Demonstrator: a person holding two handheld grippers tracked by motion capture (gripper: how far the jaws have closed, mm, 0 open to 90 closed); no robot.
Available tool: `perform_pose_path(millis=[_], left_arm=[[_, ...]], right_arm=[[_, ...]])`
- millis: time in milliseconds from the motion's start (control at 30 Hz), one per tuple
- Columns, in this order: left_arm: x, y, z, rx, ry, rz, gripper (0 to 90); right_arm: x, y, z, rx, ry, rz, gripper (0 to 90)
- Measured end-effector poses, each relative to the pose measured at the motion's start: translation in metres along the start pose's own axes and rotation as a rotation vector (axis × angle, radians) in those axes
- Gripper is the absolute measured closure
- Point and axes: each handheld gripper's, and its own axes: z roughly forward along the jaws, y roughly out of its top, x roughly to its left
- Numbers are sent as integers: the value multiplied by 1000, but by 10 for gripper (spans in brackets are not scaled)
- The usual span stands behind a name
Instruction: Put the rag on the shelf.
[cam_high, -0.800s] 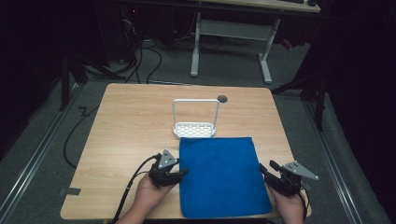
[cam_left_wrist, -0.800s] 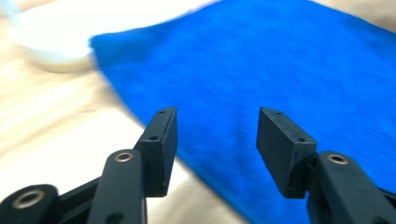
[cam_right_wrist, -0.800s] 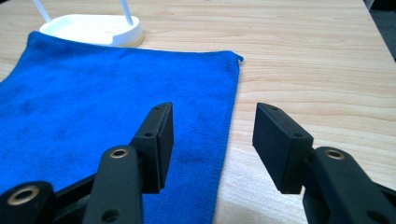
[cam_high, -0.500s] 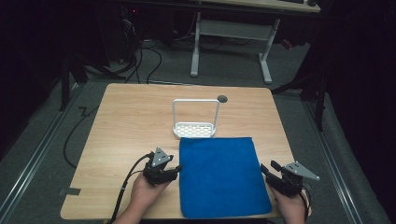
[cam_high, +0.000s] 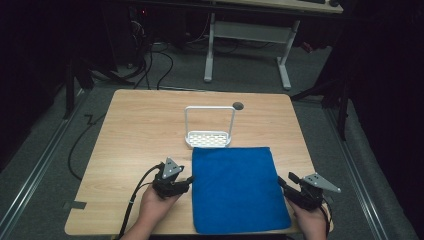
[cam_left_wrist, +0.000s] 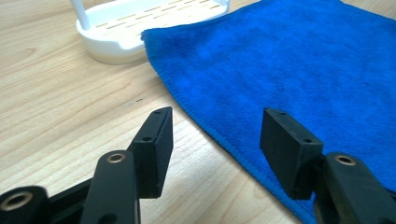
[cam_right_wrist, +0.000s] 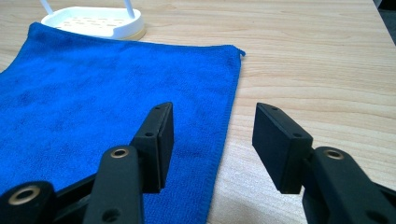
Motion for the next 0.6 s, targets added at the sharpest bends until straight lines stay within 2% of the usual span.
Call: perform_pose_path(millis=[300, 367, 467, 600], left_arm=[[4, -1, -1, -22, 33, 3, 447], [5, -1, 0, -26, 44, 3, 447], [9, 0, 5, -46, 45, -30, 454], [14, 6, 14, -43, 61, -68, 457]], right_arm=[[0, 2, -1, -14, 0, -9, 484], [0, 4, -1, -21, -4, -27, 484], [0, 7, -3, -31, -5, -37, 496], [0, 8, -4, -34, -11, -39, 501]])
